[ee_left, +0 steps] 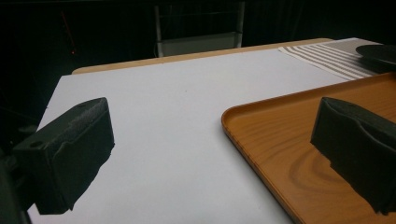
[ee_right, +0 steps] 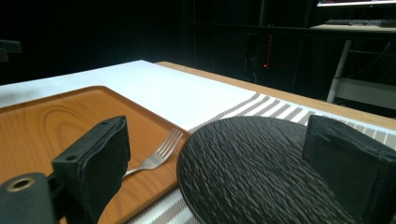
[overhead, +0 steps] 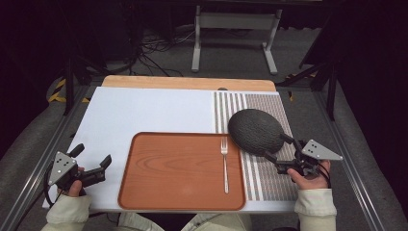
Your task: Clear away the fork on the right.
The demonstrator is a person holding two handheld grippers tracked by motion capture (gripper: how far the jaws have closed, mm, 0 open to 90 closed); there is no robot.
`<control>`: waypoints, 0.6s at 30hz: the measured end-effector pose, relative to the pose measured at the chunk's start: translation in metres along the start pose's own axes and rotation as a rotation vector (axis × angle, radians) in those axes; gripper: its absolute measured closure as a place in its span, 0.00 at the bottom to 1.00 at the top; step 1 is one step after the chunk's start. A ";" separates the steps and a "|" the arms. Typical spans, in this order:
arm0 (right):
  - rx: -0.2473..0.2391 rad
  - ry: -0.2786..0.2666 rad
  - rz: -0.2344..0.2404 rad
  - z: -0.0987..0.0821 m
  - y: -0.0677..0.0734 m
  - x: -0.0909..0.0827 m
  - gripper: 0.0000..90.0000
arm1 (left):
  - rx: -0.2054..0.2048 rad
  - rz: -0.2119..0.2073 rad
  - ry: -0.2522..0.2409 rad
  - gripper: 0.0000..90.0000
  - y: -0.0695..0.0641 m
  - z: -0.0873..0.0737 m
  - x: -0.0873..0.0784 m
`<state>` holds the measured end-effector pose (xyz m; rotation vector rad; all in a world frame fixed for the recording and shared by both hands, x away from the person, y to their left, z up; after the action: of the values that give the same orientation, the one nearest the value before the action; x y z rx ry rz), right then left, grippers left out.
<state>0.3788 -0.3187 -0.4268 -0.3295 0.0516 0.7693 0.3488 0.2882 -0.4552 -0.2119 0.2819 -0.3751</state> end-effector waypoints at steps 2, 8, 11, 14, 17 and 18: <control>-0.001 0.016 -0.005 -0.006 0.000 -0.003 0.09 | 0.000 0.000 0.000 0.00 0.000 0.000 0.000; 0.015 0.041 -0.010 -0.018 0.000 -0.009 0.09 | 0.001 -0.001 0.001 0.00 0.000 0.000 0.000; 0.022 0.048 -0.012 -0.022 0.000 -0.011 0.09 | 0.001 -0.001 0.002 0.00 0.000 0.000 0.000; 0.031 0.055 -0.012 -0.024 0.001 -0.010 0.09 | 0.000 -0.002 0.002 0.00 0.000 0.000 0.000; 0.033 0.054 -0.017 -0.024 0.000 -0.011 0.09 | -0.003 -0.001 0.002 0.00 0.001 0.000 0.000; 0.031 0.057 -0.018 -0.024 0.000 -0.011 0.09 | -0.003 -0.002 0.001 0.00 0.001 0.000 0.000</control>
<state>0.3728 -0.3337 -0.4482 -0.3218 0.1135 0.7405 0.3491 0.2888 -0.4554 -0.2148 0.2835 -0.3767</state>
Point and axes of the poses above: each handheld gripper's, and its own axes: x roughly forward along the jaws, z roughly out of its top, y roughly to its left, the point moved 4 cm from there along x, roughly forward along the jaws, and after that the axes turned 15 degrees about -x, right-handed, at the moved point
